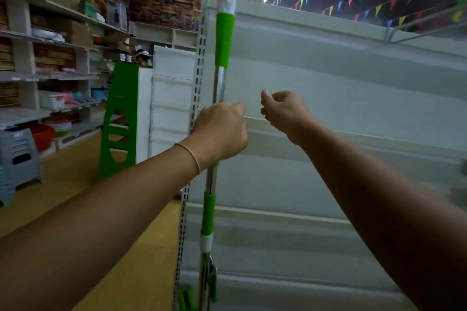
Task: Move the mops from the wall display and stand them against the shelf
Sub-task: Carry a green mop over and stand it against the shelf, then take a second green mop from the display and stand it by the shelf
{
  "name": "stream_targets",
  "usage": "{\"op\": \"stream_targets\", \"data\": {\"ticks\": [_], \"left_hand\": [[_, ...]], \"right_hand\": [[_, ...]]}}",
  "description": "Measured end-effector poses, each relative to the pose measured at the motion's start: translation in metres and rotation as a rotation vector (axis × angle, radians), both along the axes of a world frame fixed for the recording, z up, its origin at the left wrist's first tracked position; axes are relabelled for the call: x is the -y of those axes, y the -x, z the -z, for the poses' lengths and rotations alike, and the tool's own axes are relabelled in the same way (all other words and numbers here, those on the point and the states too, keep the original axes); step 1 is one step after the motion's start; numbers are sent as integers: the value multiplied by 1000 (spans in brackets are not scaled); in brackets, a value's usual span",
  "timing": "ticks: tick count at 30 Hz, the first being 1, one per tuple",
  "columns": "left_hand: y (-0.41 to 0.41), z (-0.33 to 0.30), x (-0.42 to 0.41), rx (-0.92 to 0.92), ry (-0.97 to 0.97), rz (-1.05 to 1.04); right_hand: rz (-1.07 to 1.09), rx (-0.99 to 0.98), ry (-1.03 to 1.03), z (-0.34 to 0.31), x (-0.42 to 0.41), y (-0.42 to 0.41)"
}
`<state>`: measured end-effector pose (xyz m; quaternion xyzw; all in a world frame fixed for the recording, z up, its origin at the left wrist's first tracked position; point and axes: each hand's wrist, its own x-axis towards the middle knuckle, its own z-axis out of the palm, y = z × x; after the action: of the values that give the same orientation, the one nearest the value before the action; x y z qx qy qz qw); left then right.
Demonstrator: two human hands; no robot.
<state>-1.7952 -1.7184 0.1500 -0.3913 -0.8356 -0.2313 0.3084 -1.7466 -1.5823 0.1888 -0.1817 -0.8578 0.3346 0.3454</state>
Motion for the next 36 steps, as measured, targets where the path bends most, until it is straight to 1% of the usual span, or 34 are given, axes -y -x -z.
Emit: {"op": "stream_targets", "data": {"ticks": [5, 9, 13, 16, 20, 28, 33, 36], "left_hand": [[-64, 4, -58, 87, 7, 118], [-128, 17, -121, 164, -6, 246], [-214, 28, -194, 222, -35, 444], [-283, 34, -249, 248, -42, 573], [-379, 43, -315, 248, -5, 742], [-551, 66, -422, 260, 91, 1066], [-636, 85, -487, 265, 165, 1224], [-678, 100, -530, 280, 209, 1323]], "right_hand": [[85, 17, -109, 20, -54, -95], [176, 19, -101, 35, -111, -191], [290, 20, -64, 54, -173, -302], [404, 47, -92, 68, -217, -389], [567, 83, -116, 85, -262, -502], [857, 96, -32, 117, -312, -702], [1044, 74, 25, 136, -341, -791], [1105, 51, 79, 148, -365, -833]]}}
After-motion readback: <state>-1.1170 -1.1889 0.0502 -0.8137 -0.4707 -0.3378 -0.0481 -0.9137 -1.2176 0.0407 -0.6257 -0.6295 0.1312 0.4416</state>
